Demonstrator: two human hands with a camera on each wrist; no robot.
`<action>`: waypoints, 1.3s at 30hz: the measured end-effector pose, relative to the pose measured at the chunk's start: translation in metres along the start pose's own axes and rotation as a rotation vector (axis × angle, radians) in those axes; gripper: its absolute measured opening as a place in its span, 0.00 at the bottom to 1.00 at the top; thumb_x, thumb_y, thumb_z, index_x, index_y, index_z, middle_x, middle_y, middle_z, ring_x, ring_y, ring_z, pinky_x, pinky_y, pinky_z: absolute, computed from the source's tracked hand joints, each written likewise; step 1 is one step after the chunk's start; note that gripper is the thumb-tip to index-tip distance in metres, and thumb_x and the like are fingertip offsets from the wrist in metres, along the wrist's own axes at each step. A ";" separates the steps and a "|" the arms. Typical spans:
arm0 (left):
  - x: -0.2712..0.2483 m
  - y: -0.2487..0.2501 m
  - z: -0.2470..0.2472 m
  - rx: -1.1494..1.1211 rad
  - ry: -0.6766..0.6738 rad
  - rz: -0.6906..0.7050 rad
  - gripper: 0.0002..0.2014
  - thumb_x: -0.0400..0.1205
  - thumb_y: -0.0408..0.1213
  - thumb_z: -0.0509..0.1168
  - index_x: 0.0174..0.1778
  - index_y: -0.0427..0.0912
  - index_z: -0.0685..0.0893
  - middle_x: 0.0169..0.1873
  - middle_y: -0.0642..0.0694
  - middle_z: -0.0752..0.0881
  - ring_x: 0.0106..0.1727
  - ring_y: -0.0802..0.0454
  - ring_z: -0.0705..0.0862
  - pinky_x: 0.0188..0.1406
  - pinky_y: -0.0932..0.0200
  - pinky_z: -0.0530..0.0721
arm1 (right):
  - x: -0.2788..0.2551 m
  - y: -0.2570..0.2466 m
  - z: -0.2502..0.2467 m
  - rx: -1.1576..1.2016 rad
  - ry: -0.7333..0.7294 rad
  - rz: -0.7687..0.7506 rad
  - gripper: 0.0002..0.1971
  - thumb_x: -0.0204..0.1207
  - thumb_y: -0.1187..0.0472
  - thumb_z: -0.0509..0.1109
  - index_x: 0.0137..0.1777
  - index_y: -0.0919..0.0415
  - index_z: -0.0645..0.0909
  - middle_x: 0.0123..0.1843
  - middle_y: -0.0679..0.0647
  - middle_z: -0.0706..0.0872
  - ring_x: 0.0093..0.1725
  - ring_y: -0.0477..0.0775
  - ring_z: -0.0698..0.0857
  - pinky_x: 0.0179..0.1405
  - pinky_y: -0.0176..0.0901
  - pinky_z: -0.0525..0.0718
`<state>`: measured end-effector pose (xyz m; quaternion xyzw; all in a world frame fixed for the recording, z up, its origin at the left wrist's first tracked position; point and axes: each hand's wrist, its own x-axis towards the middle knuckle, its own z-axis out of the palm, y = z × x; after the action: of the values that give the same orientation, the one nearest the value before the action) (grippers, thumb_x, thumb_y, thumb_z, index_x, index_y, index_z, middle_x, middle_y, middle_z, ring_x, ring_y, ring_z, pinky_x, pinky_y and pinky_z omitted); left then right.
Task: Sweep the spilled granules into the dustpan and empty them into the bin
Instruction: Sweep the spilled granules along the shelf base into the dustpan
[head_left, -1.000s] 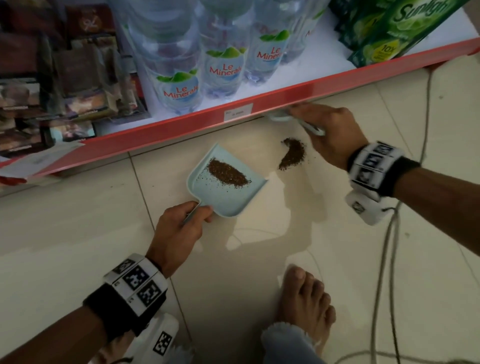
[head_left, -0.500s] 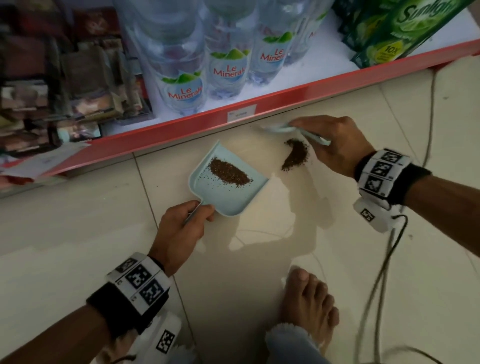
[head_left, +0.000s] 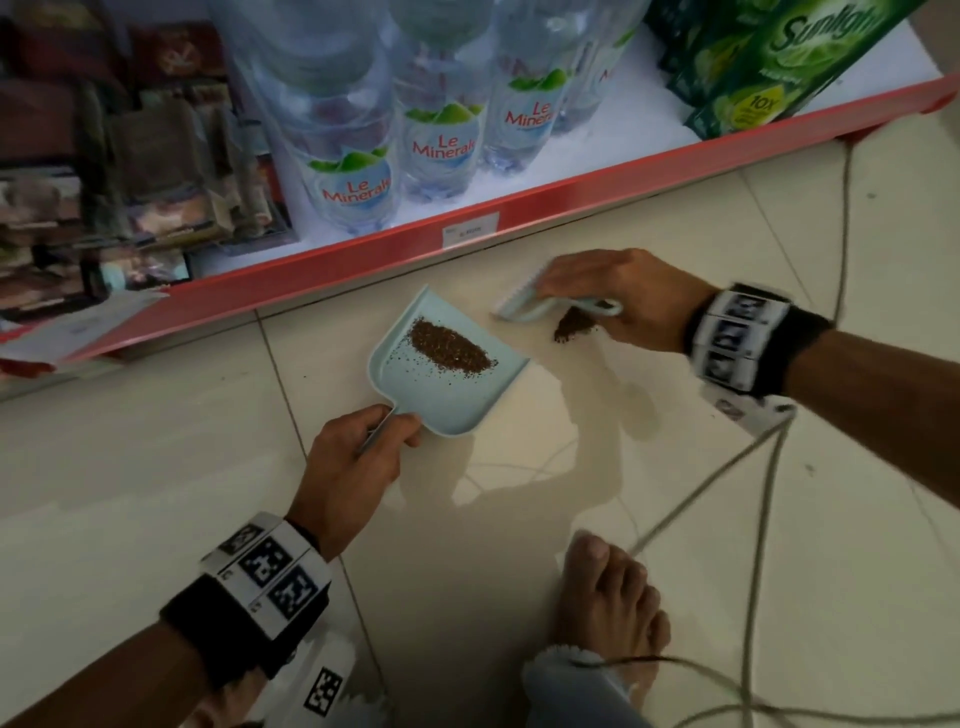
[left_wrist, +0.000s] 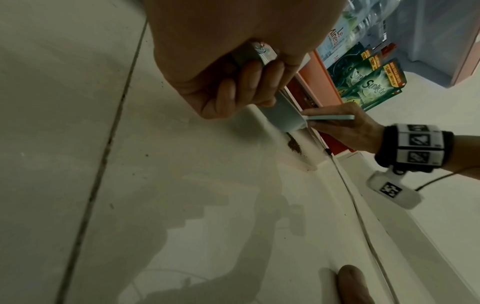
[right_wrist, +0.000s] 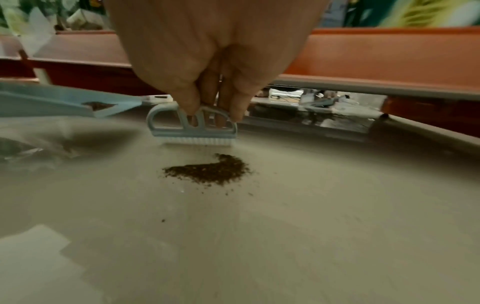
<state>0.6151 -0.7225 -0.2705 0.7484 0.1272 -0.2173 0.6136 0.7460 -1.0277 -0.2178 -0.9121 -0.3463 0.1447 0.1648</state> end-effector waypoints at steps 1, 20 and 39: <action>0.000 0.000 -0.001 -0.002 -0.002 -0.006 0.17 0.76 0.53 0.65 0.31 0.44 0.83 0.18 0.52 0.70 0.20 0.56 0.67 0.18 0.68 0.66 | -0.011 0.007 -0.004 0.010 0.070 -0.002 0.18 0.79 0.69 0.64 0.67 0.67 0.84 0.68 0.64 0.85 0.70 0.62 0.83 0.73 0.55 0.79; 0.008 0.001 0.007 0.046 -0.012 0.027 0.15 0.84 0.46 0.65 0.33 0.45 0.84 0.17 0.54 0.70 0.20 0.57 0.67 0.18 0.68 0.67 | -0.051 0.034 0.001 -0.018 0.277 0.172 0.21 0.80 0.73 0.66 0.72 0.61 0.80 0.69 0.58 0.85 0.62 0.53 0.86 0.66 0.43 0.81; 0.007 0.010 0.014 0.043 -0.028 0.001 0.16 0.84 0.41 0.65 0.34 0.36 0.83 0.18 0.50 0.68 0.20 0.56 0.66 0.18 0.67 0.66 | -0.045 0.043 -0.008 -0.114 0.424 0.590 0.16 0.80 0.68 0.61 0.64 0.61 0.82 0.51 0.68 0.91 0.44 0.72 0.89 0.48 0.56 0.88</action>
<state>0.6234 -0.7390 -0.2677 0.7583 0.1138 -0.2302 0.5991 0.7422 -1.0904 -0.2210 -0.9902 -0.0340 -0.0259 0.1330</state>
